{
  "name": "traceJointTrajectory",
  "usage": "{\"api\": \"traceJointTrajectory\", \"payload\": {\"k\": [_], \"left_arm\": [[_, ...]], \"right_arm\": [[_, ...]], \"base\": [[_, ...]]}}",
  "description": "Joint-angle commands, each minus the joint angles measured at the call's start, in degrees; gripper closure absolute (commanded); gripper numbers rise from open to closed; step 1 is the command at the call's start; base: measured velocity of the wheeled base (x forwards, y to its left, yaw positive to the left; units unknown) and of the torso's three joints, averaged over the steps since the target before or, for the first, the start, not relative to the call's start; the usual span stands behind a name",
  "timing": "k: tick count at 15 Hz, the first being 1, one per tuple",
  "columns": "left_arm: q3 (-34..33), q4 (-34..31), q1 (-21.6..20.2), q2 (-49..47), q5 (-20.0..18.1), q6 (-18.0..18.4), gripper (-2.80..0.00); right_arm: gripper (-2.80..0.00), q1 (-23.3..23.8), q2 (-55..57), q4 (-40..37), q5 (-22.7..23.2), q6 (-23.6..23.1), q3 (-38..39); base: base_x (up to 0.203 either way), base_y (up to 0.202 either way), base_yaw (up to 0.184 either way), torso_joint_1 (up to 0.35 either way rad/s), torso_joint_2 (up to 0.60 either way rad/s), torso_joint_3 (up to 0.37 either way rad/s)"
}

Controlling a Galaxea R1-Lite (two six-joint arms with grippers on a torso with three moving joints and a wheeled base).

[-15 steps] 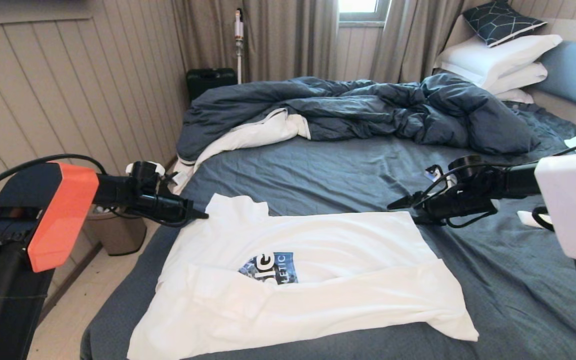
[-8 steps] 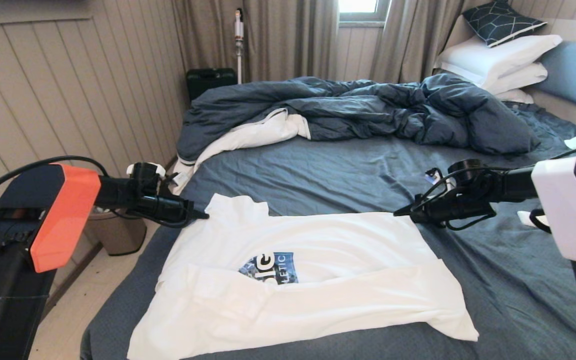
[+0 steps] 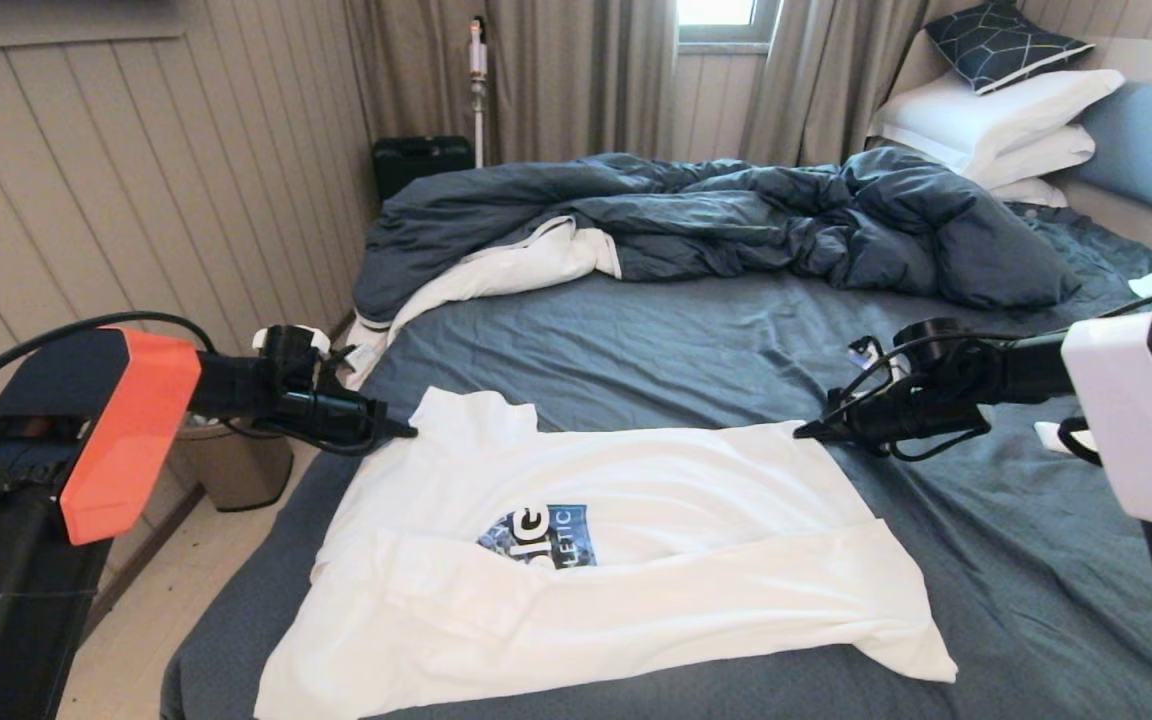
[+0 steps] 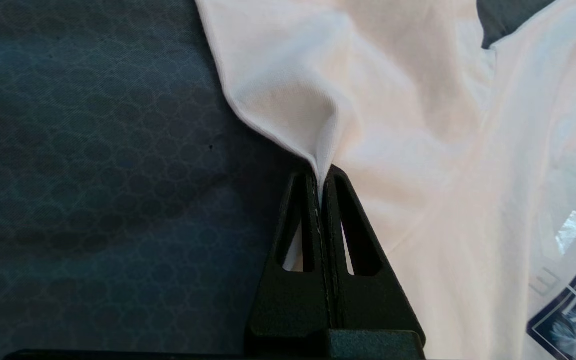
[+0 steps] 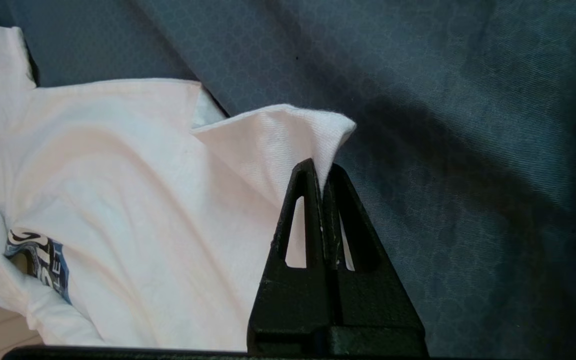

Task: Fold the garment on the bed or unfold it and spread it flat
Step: Fold the white T-shirt

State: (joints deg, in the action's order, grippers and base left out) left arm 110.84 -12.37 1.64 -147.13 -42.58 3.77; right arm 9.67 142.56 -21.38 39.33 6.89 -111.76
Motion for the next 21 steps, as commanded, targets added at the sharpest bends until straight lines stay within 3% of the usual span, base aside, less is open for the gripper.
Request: {"api": "traceJointTrajectory", "payload": {"k": [1,6,12,17,21], "left_arm": [[-0.28,-0.34,-0.2,0.99,-0.24,-0.01,0.0],[-6.75,-0.95,-3.15,9.29,-0.42,0.37,0.0],[-16.41,0.31,-4.59,15.91,-0.8,3.26,0.0],[-29.77,7.67,-4.55,20.54,-0.84,4.86,0.0],[-37.21,13.82,-4.54,21.74,-0.92,5.3,0.0]], "right_arm": [[0.0,-0.02,-0.72,-0.37,0.24,0.1,0.32],[0.0,-0.09,-8.91,-2.09,0.48,-0.49,6.1],[0.0,0.0,-17.25,-1.61,0.92,-3.69,16.41],[0.0,0.76,-23.8,1.58,0.96,-9.37,29.79],[0.0,1.35,-24.25,4.65,0.92,-10.52,33.76]], "base": [[0.0,0.0,0.0,0.0,0.0,0.0],[0.0,0.0,0.0,0.0,0.0,0.0],[0.0,0.0,0.0,0.0,0.0,0.0],[0.0,0.0,0.0,0.0,0.0,0.0],[0.0,0.0,0.0,0.0,0.0,0.0]]}}
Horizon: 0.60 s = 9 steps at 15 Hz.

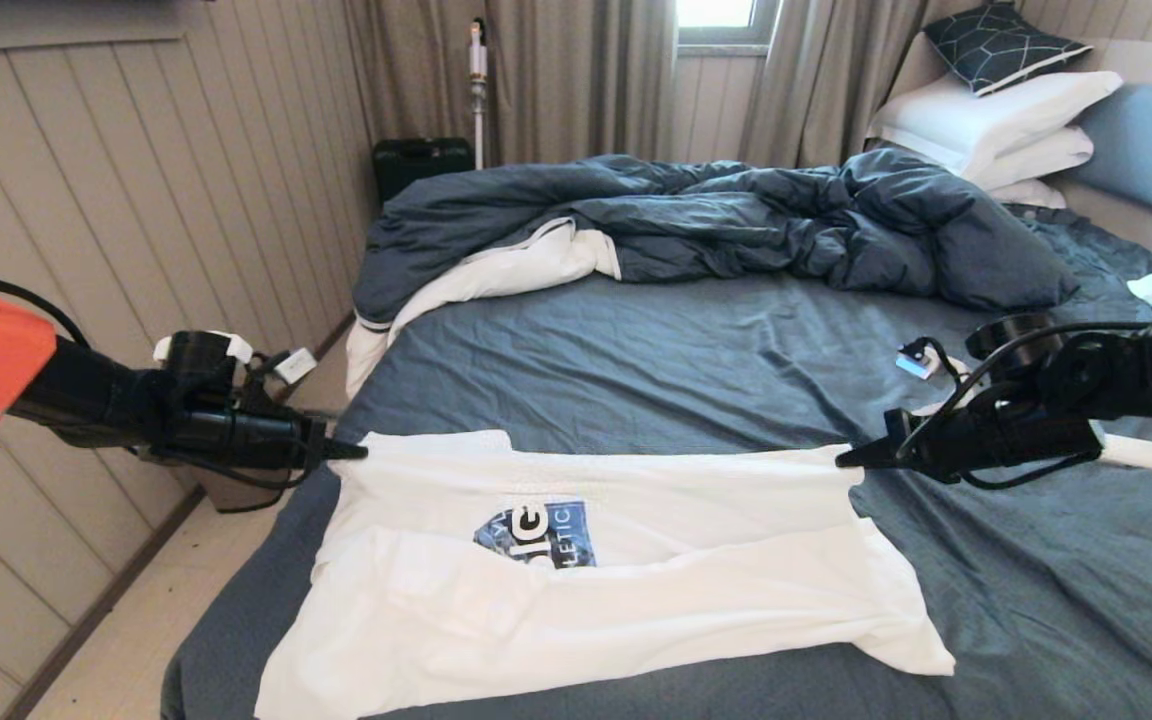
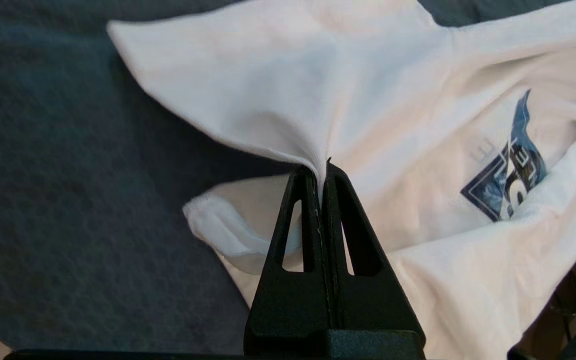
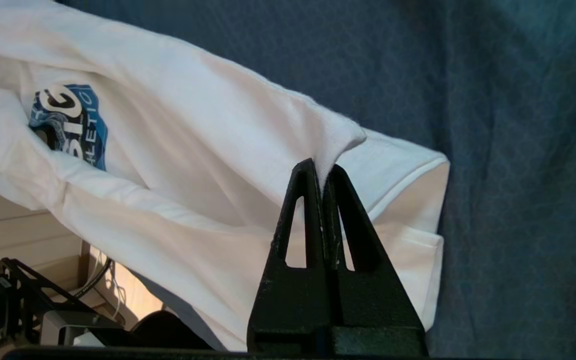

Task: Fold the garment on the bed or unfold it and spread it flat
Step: Fold the white T-shirt

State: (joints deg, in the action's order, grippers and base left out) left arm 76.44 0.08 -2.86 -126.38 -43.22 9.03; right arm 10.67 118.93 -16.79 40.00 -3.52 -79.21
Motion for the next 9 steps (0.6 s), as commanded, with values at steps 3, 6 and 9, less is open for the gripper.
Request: {"api": "traceJointTrajectory", "payload": {"k": [3,6,9], "left_arm": [[-7.07,5.95,-0.04,2.33,-0.29,0.02,0.0],[-8.51,6.2,-0.36,3.9,-0.3,-0.07,0.0],[-11.29,6.85,-1.14,5.46,-1.21,0.24,0.0]], "right_arm": [[0.0,1.79,-1.21,0.35,0.34,-1.84,2.73],[0.0,4.06,-2.7,0.35,0.4,-3.56,5.09],[0.0,5.68,-3.61,0.35,0.69,-5.63,7.41]], "base": [[0.0,0.0,0.0,0.0,0.0,0.0],[0.0,0.0,0.0,0.0,0.0,0.0],[0.0,0.0,0.0,0.0,0.0,0.0]]}}
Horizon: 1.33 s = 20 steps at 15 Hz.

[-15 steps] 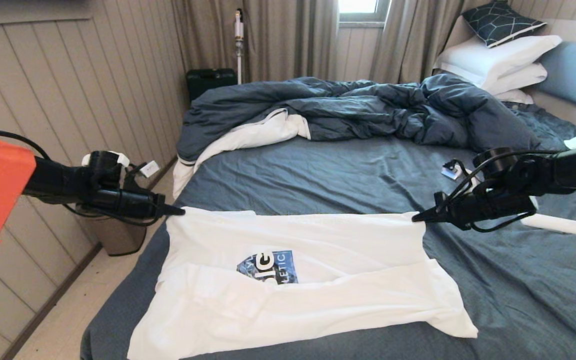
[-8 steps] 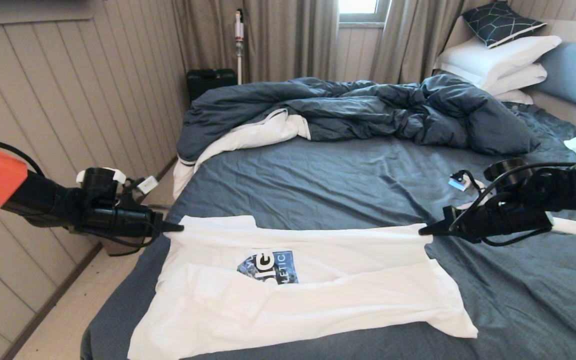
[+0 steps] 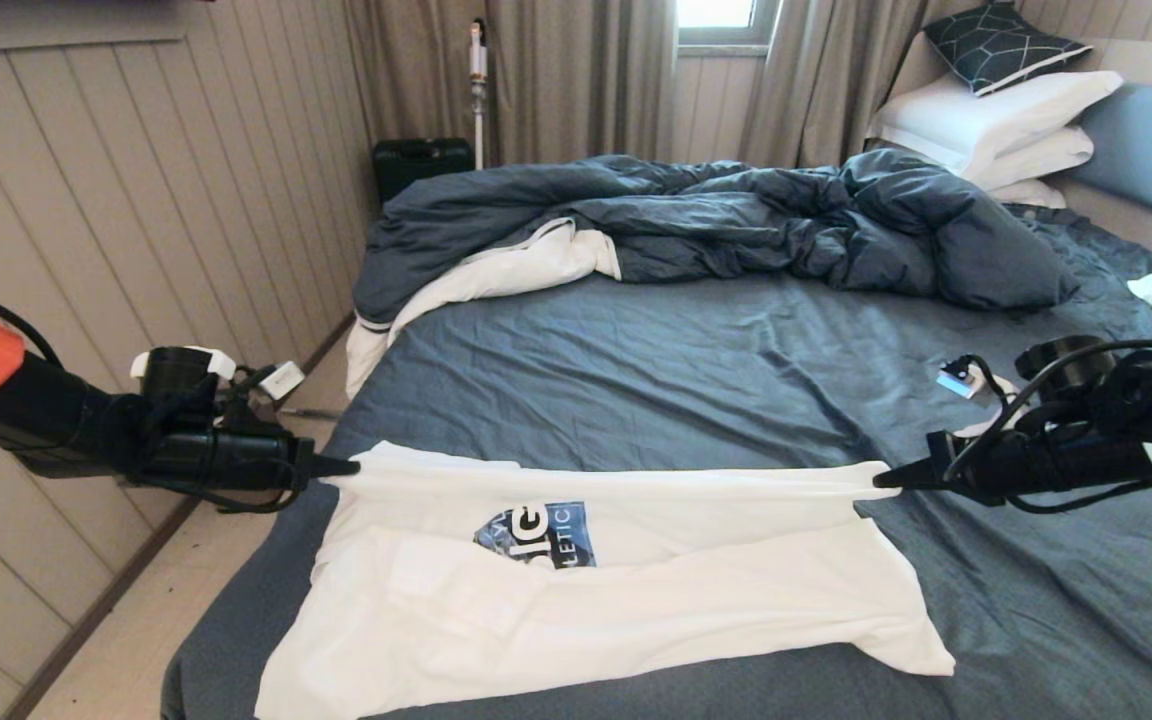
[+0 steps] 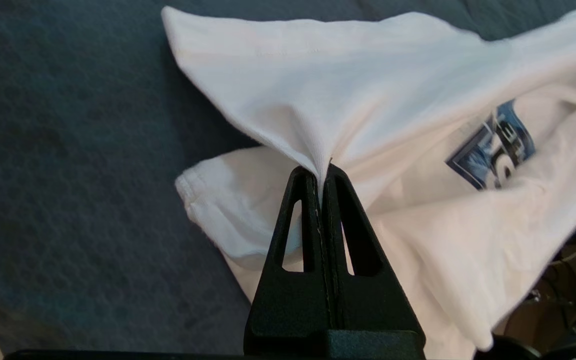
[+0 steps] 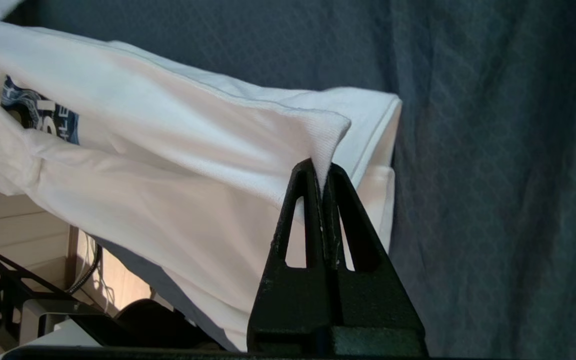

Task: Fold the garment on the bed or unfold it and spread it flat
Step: Fold the white T-shirt

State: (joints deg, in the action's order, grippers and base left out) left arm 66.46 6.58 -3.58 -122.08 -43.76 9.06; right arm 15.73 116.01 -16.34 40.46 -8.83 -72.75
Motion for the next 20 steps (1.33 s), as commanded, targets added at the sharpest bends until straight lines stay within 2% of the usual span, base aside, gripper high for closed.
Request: {"api": "traceJointTrajectory", "payload": {"k": [1,7,10,12,20], "left_arm": [[-2.03,0.62,-0.92,1.57,-1.05,0.38,0.0],[-6.82,1.54,-2.24,3.28,-1.97,2.44,0.0],[-10.19,5.12,-2.31,3.34,-1.94,2.37,0.0],[-12.14,7.48,-2.22,3.34,-1.94,2.37,0.0],[-14.69,7.84,-2.22,2.99,-1.93,3.96,0.0]], "right_arm": [[0.0,0.74,-0.92,-0.1,0.23,-0.57,1.34],[0.0,0.74,-1.51,2.18,0.99,-1.28,5.84],[0.0,0.95,-1.77,3.65,0.95,-2.42,8.79],[0.0,1.05,-1.49,3.94,0.94,-2.6,9.21],[0.0,1.68,-0.39,4.73,0.33,-3.83,10.09]], "base": [[0.0,0.0,0.0,0.0,0.0,0.0],[0.0,0.0,0.0,0.0,0.0,0.0],[0.0,0.0,0.0,0.0,0.0,0.0],[0.0,0.0,0.0,0.0,0.0,0.0],[0.0,0.0,0.0,0.0,0.0,0.0]]}}
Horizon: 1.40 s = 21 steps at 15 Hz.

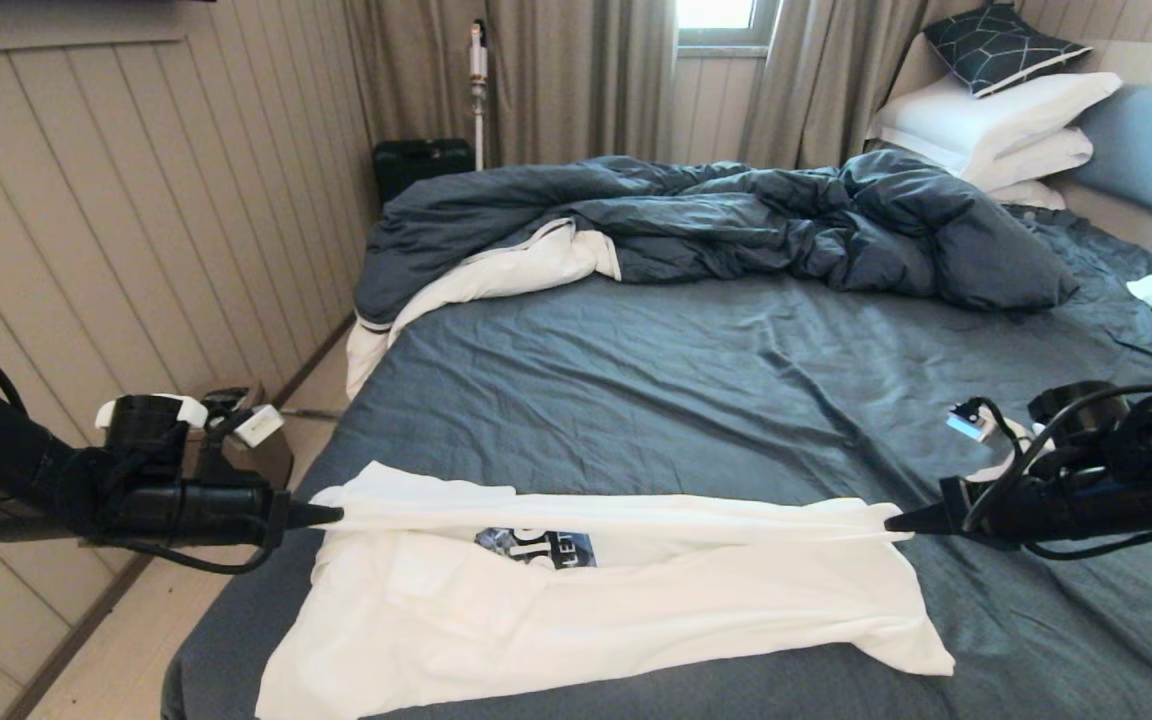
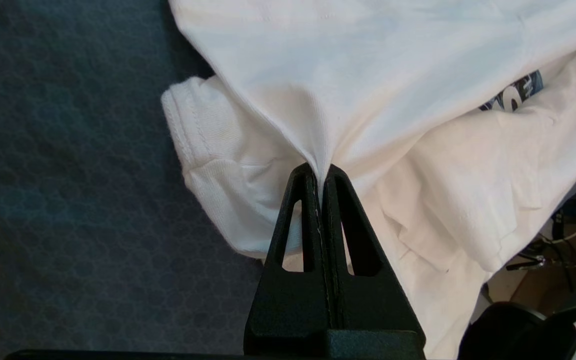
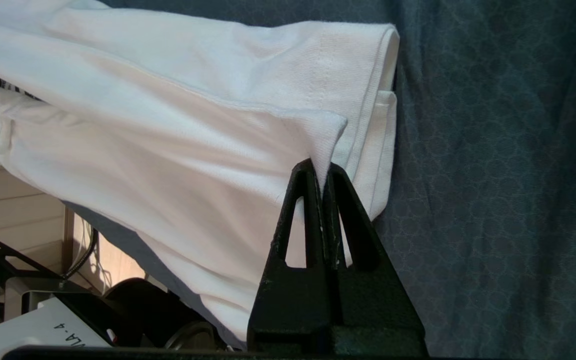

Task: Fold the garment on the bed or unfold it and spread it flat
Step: Fold the white T-shirt

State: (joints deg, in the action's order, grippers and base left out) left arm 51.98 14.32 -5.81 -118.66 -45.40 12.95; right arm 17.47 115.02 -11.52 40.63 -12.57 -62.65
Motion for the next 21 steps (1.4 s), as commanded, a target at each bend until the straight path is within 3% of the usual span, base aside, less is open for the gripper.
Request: {"api": "traceJointTrajectory", "payload": {"k": [1,2,3,4,5,10,14,20,21], "left_arm": [[-0.2,0.09,0.01,-0.43,-0.23,0.05,0.0],[-0.13,0.09,-0.07,-0.51,-0.22,0.14,0.0],[-0.3,0.09,0.01,-0.6,-0.22,0.33,0.0],[-0.39,0.09,0.01,-0.78,-0.22,0.33,-0.72],[-0.44,0.09,0.01,-0.79,-0.13,0.33,-2.8],[-2.03,0.08,-0.07,0.8,-0.22,0.75,-2.8],[-6.52,1.17,-0.81,2.06,-0.22,4.65,-2.8],[-9.0,2.11,-0.86,3.35,-0.22,5.16,-2.8],[-9.09,2.11,-0.86,3.43,-0.22,5.16,0.0]], "right_arm": [[0.0,-0.07,0.65,-0.08,0.22,-0.09,-0.01],[0.0,-0.07,0.65,-0.08,0.06,-0.09,0.16],[-2.8,-0.07,0.65,-0.08,-0.02,-0.09,0.33],[-2.8,0.02,1.08,0.18,-0.02,-0.09,0.42],[-2.8,0.02,1.37,1.26,0.04,-0.09,0.54],[-2.8,0.28,0.82,1.85,0.06,-0.35,1.39],[-2.8,1.63,-0.3,1.76,0.29,-0.59,1.3],[-2.8,2.57,-0.94,1.76,0.5,-0.62,1.3],[-2.8,2.57,-0.94,1.76,0.5,-0.62,1.3]], "base": [[0.0,0.0,0.0,0.0,0.0,0.0],[0.0,0.0,0.0,0.0,0.0,0.0],[0.0,0.0,0.0,0.0,0.0,0.0],[0.0,0.0,0.0,0.0,0.0,0.0],[0.0,0.0,0.0,0.0,0.0,0.0],[0.0,0.0,0.0,0.0,0.0,0.0],[0.0,0.0,0.0,0.0,0.0,0.0],[0.0,0.0,0.0,0.0,0.0,0.0],[0.0,0.0,0.0,0.0,0.0,0.0]]}}
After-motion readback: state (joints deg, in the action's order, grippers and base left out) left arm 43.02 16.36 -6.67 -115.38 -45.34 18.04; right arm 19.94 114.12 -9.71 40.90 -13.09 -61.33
